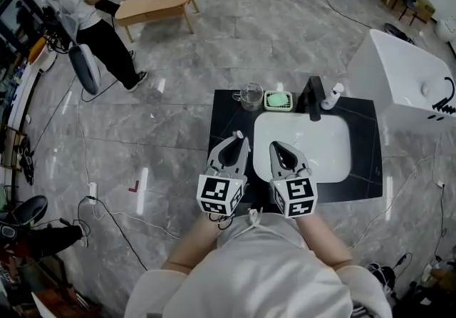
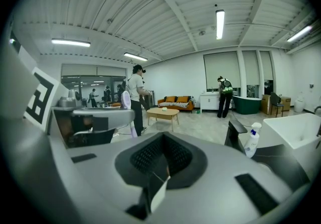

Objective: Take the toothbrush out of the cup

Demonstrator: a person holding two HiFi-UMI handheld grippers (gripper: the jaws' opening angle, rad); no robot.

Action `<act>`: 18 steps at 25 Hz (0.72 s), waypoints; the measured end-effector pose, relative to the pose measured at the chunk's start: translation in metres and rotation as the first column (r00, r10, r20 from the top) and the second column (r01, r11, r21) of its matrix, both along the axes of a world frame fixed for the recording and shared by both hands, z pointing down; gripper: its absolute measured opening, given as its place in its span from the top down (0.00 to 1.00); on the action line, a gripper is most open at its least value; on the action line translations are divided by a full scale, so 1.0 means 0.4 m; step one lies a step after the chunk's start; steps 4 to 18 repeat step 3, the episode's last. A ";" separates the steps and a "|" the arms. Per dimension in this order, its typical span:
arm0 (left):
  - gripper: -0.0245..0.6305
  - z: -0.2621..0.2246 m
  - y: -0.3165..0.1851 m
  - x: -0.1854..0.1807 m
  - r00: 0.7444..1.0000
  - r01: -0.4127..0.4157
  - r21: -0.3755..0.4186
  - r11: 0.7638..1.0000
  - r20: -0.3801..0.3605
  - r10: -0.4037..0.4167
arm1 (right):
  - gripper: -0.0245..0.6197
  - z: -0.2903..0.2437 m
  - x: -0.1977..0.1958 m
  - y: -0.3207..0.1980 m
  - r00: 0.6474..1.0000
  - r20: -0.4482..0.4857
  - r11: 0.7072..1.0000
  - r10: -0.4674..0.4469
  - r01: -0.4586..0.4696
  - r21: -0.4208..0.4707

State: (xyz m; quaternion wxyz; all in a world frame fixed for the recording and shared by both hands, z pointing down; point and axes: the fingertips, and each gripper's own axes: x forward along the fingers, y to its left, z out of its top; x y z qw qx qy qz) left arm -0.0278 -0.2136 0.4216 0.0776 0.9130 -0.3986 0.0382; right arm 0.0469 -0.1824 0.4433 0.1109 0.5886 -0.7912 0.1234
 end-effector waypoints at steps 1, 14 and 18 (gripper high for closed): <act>0.91 0.000 -0.004 0.000 1.000 0.000 0.000 1.000 -0.001 0.000 | 0.92 0.001 0.001 -0.003 1.000 -0.002 1.000 0.000 0.000 -0.001; 0.91 -0.001 -0.012 0.001 1.000 0.000 0.000 1.000 -0.002 0.000 | 0.92 0.001 0.003 -0.008 1.000 -0.005 1.000 0.002 -0.002 -0.003; 0.91 -0.001 -0.012 0.001 1.000 0.000 0.000 1.000 -0.002 0.000 | 0.92 0.001 0.003 -0.008 1.000 -0.005 1.000 0.002 -0.002 -0.003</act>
